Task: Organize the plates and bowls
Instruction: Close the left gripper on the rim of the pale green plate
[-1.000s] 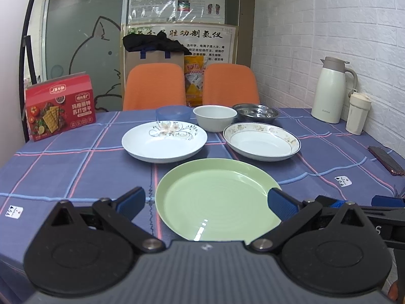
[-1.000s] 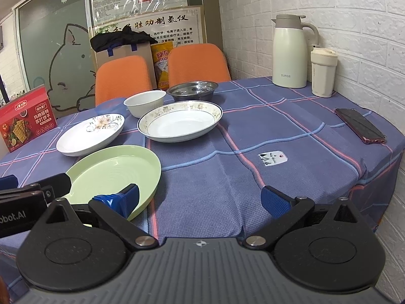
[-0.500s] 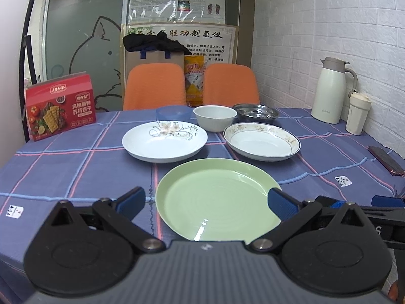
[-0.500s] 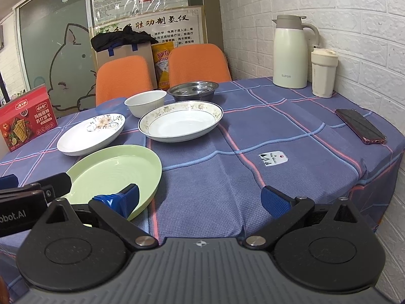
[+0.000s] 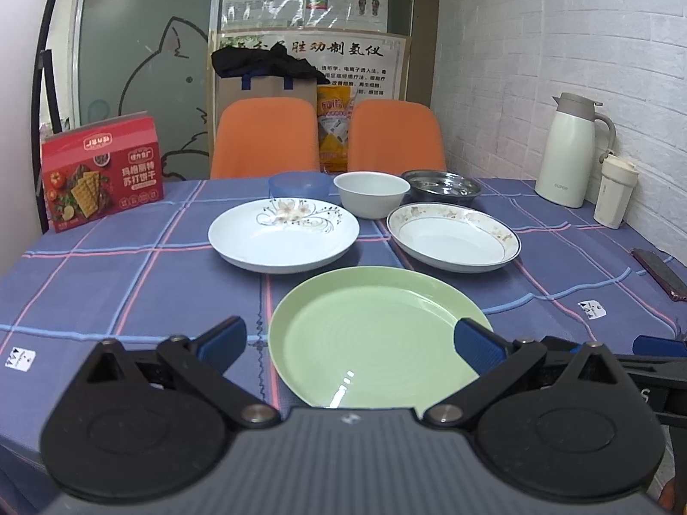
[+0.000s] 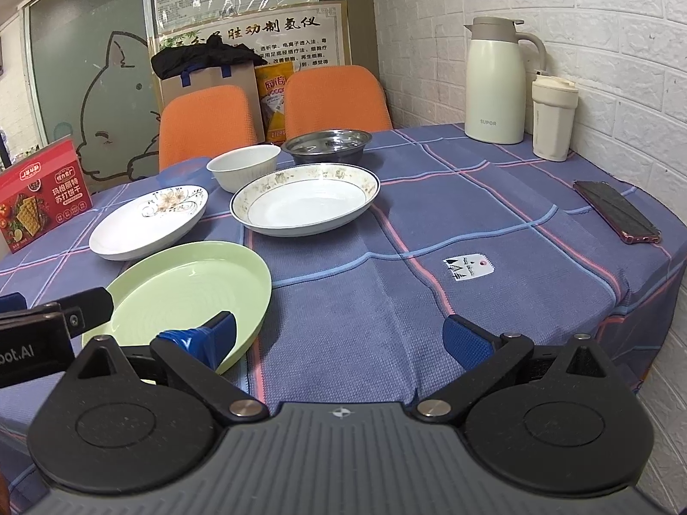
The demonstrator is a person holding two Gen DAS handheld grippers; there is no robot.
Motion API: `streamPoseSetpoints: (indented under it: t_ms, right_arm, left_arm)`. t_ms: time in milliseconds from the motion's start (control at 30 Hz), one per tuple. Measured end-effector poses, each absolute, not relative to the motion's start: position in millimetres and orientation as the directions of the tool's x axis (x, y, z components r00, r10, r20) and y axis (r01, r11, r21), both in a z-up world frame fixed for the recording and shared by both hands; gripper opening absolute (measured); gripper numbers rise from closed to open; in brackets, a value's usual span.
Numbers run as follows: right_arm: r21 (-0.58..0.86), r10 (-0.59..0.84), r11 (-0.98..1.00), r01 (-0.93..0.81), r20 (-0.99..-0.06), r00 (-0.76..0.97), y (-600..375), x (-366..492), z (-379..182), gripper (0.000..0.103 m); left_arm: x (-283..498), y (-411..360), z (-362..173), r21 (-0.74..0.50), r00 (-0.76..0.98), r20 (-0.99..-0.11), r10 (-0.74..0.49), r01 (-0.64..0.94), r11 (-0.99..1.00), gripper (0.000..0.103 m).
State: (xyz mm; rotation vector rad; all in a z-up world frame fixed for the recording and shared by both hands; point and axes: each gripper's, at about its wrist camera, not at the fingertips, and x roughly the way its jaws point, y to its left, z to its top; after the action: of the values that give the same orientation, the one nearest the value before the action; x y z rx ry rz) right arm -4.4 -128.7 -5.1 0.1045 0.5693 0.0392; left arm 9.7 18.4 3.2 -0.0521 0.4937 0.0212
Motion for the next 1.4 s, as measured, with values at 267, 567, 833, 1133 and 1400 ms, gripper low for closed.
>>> streamPoseSetpoints:
  t_ms: [267, 567, 833, 1133, 1400]
  right_arm:
    - [0.092, 0.062, 0.996, -0.011, -0.569, 0.820, -123.2, 18.0, -7.4, 0.090]
    - [0.045, 0.129, 0.990, -0.131, -0.639, 0.758, -101.0, 45.2, -15.9, 0.090]
    - [0.014, 0.159, 0.979, -0.205, -0.684, 0.712, -77.1, 74.1, -29.0, 0.090]
    - [0.048, 0.257, 0.954, -0.295, -0.636, 0.728, -82.0, 74.9, -40.2, 0.091]
    - [0.041, 0.331, 0.921, -0.388, -0.606, 0.723, -66.3, 68.6, -42.2, 0.089]
  left_arm:
    - [32.4, 32.7, 8.2, -0.054, 0.870, -0.492, 0.023, -0.056, 0.997, 0.103]
    - [59.1, 72.8, -2.4, -0.058, 0.805, -0.593, 0.023, -0.072, 0.996, 0.103]
    - [95.9, 77.8, -24.2, -0.084, 0.744, -0.668, -0.010, -0.061, 0.995, 0.103]
    - [110.2, 70.9, -36.2, -0.041, 0.729, -0.684, -0.007, -0.030, 0.999, 0.097]
    - [110.0, 64.1, -44.6, -0.063, 0.738, -0.673, -0.050, 0.011, 0.998, 0.078]
